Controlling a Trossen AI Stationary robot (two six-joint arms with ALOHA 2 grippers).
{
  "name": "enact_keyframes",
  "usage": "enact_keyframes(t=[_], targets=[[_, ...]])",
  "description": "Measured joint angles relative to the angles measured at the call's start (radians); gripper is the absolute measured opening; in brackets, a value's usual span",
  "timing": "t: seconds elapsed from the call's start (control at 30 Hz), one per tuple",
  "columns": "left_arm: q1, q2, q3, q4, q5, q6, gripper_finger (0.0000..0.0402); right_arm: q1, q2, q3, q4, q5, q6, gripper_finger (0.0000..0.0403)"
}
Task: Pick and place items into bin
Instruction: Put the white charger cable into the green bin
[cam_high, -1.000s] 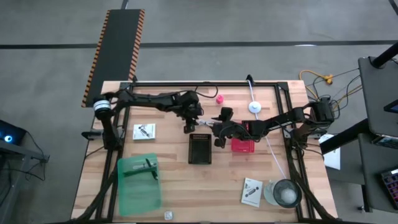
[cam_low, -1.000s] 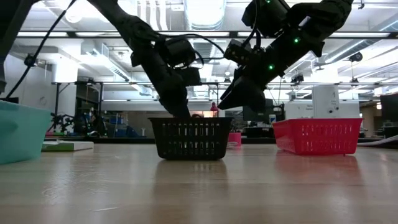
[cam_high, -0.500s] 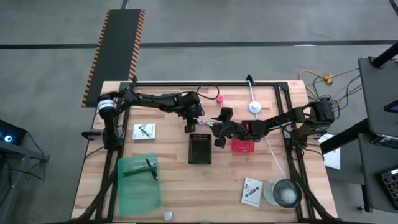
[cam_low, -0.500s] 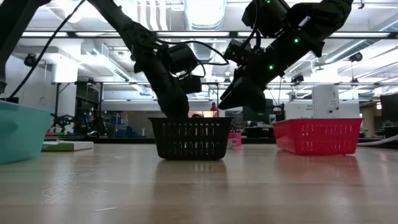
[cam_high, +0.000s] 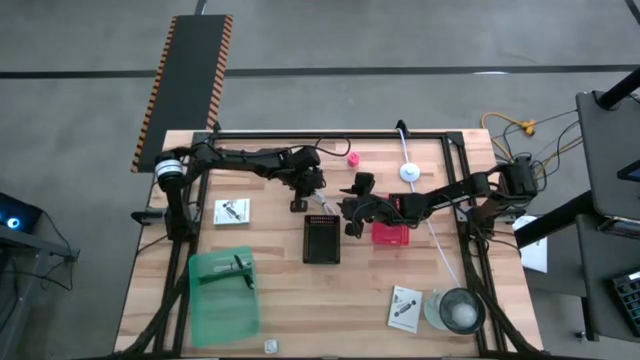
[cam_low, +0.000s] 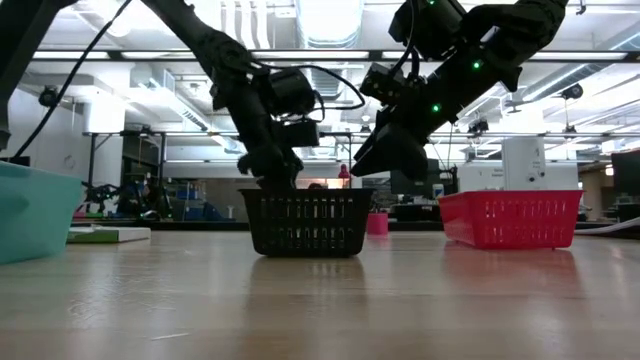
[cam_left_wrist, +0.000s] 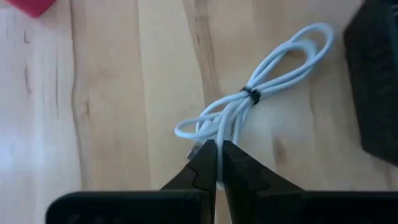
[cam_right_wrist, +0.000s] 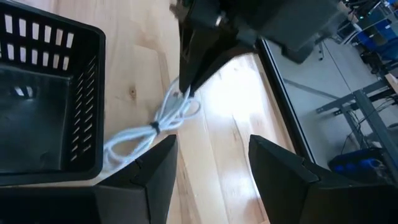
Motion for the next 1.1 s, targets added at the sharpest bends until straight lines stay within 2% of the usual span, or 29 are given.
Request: enact_keyframes(t=[0.27, 0.43, 0.57, 0.7, 0.83, 1.1], targets=[[-0.002, -0.109, 0.032, -0.123, -0.039, -0.001, 0.0001, 0.000, 0.000, 0.000, 0.002, 0.001, -0.008, 0.0185], [-0.016, -0.209, 0.078, -0.347, -0.061, -0.063, 0.0001, -0.001, 0.000, 0.000, 0.003, 0.001, -0.008, 0.0185], [-0.041, -0.319, 0.092, -0.485, -0.073, -0.169, 0.0001, -0.001, 0.000, 0.000, 0.008, 0.001, -0.008, 0.0185], [-0.084, -0.425, 0.088, -0.660, 0.002, -0.265, 0.0000, -0.001, 0.000, 0.000, 0.009, 0.001, -0.008, 0.0185], [-0.169, -0.522, 0.075, -0.774, 0.030, -0.403, 0.0000, -0.001, 0.000, 0.000, 0.010, 0.001, -0.008, 0.0185], [-0.435, -0.618, 0.033, -0.807, 0.030, -0.726, 0.0000, -0.001, 0.000, 0.000, 0.010, 0.001, -0.007, 0.0185]])
